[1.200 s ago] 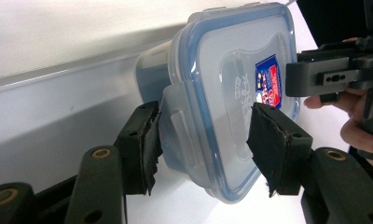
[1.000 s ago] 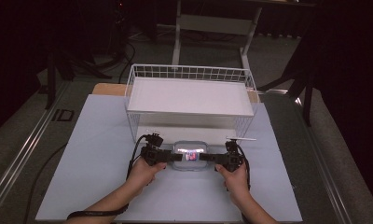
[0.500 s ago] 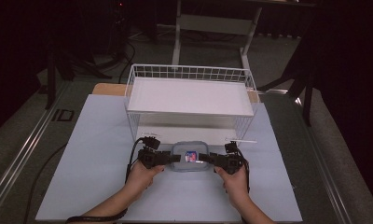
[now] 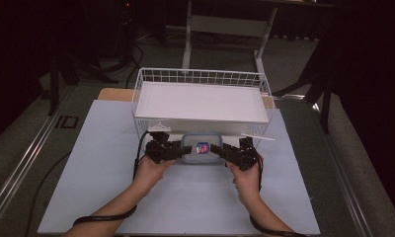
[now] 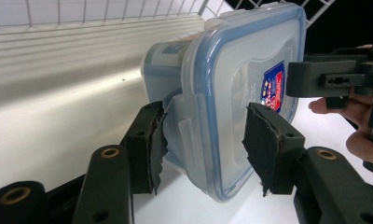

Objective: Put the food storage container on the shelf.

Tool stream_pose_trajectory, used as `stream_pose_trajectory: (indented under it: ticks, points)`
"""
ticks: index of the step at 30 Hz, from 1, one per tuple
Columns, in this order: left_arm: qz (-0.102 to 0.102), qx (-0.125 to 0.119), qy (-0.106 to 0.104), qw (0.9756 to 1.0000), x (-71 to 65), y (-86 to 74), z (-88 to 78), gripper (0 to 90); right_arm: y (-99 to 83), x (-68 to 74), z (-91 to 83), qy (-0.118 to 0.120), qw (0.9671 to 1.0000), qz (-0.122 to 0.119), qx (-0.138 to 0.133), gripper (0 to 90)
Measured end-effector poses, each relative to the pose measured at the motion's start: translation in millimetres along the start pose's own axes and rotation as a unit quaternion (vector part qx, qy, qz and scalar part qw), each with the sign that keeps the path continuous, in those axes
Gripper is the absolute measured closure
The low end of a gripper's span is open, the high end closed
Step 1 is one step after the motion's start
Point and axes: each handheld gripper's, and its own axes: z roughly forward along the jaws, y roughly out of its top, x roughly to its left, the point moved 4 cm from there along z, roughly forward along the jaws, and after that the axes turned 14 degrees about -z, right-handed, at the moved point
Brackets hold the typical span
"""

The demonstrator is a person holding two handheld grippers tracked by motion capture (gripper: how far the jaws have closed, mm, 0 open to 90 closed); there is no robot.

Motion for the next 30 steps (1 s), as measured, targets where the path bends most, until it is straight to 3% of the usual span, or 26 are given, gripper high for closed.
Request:
stream_pose_trajectory:
  ticks: [9, 12, 13, 14, 15, 16, 19, 22, 24, 26, 30]
  points:
    - [-0.02, 0.018, 0.005, 0.9996, 20.0, 3.2, 20.4, 49.2, -12.2, -17.4, 23.4, -0.005, 0.9994, 0.034, 0.0, 44.4]
    - [-0.042, 0.021, -0.01, 0.9988, 19.4, 3.8, 26.5, 49.0, -13.9, -23.0, 28.9, -0.006, 0.9991, 0.041, 0.0, 44.4]
    - [-0.007, 0.017, 0.013, 0.9997, 26.2, 6.6, 27.3, 49.0, -13.8, -24.2, 29.9, -0.008, 0.999, 0.043, 0.0, 44.2]
    - [-0.018, 0.017, -0.006, 0.9997, 22.4, 6.2, 29.0, 48.9, -13.6, -25.4, 31.0, -0.009, 0.999, 0.043, -0.001, 43.9]
    - [0.004, 0.012, 0.009, 0.9999, 26.1, 9.5, 28.7, 48.8, -13.9, -27.3, 31.8, -0.006, 0.9987, 0.05, -0.003, 43.9]
    - [0.007, 0.011, 0.013, 0.9998, 25.6, 11.1, 29.8, 48.8, -14.1, -28.4, 31.7, -0.006, 0.9982, 0.06, -0.005, 43.9]
    - [0.009, 0.005, 0.01, 0.9999, 27.1, 13.3, 33.1, 48.7, -12.8, -30.9, 32.7, -0.01, 0.9983, 0.056, -0.01, 43.7]
    - [0.014, 0.0, -0.01, 0.9999, 29.6, 14.3, 35.8, 48.6, -11.0, -33.9, 34.4, -0.018, 0.9984, 0.05, -0.017, 43.3]
    - [0.026, -0.006, -0.004, 0.9996, 33.6, 16.5, 36.9, 48.5, -9.9, -35.2, 35.8, -0.022, 0.9984, 0.048, -0.019, 42.9]
    - [0.022, -0.01, -0.006, 0.9997, 33.7, 16.8, 38.6, 48.2, -8.5, -36.6, 36.5, -0.026, 0.9984, 0.048, -0.017, 42.3]
    - [0.037, -0.021, 0.007, 0.9991, 33.1, 16.9, 41.9, 46.8, -5.5, -38.9, 38.2, -0.031, 0.9985, 0.044, -0.011, 40.7]
